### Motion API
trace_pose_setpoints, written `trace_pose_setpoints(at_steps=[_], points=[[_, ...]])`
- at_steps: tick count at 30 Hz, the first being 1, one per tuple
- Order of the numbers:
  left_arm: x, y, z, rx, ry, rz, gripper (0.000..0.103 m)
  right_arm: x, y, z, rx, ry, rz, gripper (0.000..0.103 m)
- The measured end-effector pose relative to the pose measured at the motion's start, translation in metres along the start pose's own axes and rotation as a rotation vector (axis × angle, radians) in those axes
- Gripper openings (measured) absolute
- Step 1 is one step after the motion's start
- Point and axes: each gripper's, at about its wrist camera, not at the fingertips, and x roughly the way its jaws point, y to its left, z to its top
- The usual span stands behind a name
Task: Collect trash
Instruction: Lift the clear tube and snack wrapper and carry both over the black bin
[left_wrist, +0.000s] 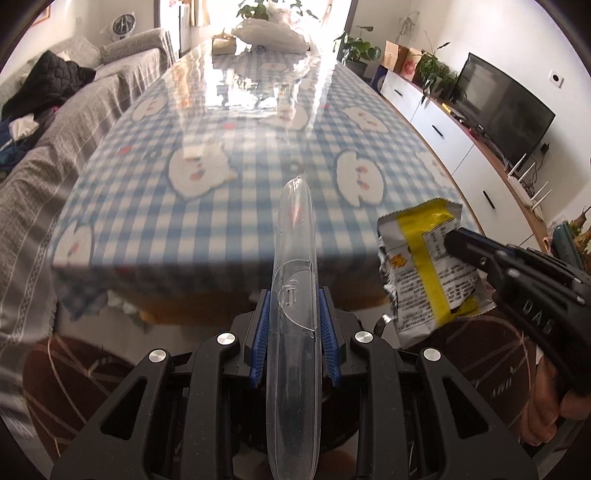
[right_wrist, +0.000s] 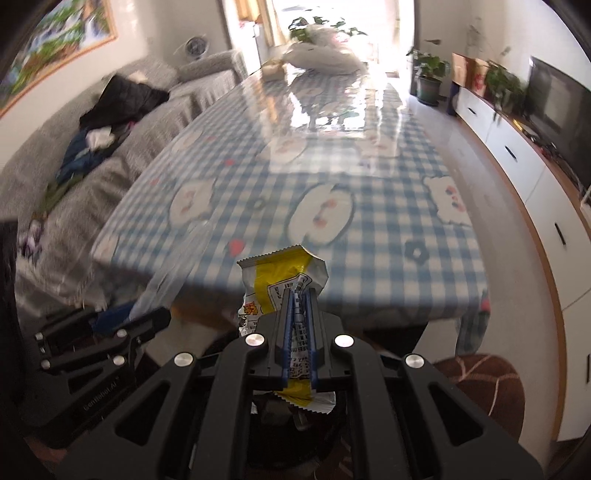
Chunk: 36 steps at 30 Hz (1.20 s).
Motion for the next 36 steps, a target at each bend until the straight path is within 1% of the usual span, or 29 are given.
trace_pose_setpoints(at_steps=[6,9,13,22,24,28,31,36], points=[[-0.005,0.01,-0.037,-0.022,0.043,0.001,0.025,0.0,0.022,-0.033,-0.06,0.047,0.005,0.006],[0.002,0.016,-0.055,-0.031,0.081,0.007,0.025,0.002,0.027,-0.045,-0.071,0.061,0.0,0.006],[0.012,0.022,-0.071,-0.039,0.115,0.021,0.025,0.011,0.027,-0.06,-0.064,0.088,-0.002,0.006],[0.04,0.03,-0.084,-0.07,0.189,0.004,0.025,0.043,0.027,-0.087,-0.055,0.169,-0.019,0.006],[0.048,0.031,-0.085,-0.072,0.199,0.012,0.025,0.049,0.028,-0.092,-0.053,0.185,-0.022,0.006],[0.06,0.03,-0.085,-0.075,0.213,0.018,0.025,0.065,0.031,-0.101,-0.062,0.206,-0.06,0.006],[0.072,0.032,-0.084,-0.077,0.225,0.032,0.025,0.075,0.032,-0.103,-0.053,0.233,-0.063,0.006],[0.089,0.032,-0.087,-0.074,0.244,0.053,0.025,0.085,0.038,-0.103,-0.056,0.246,-0.078,0.006]])
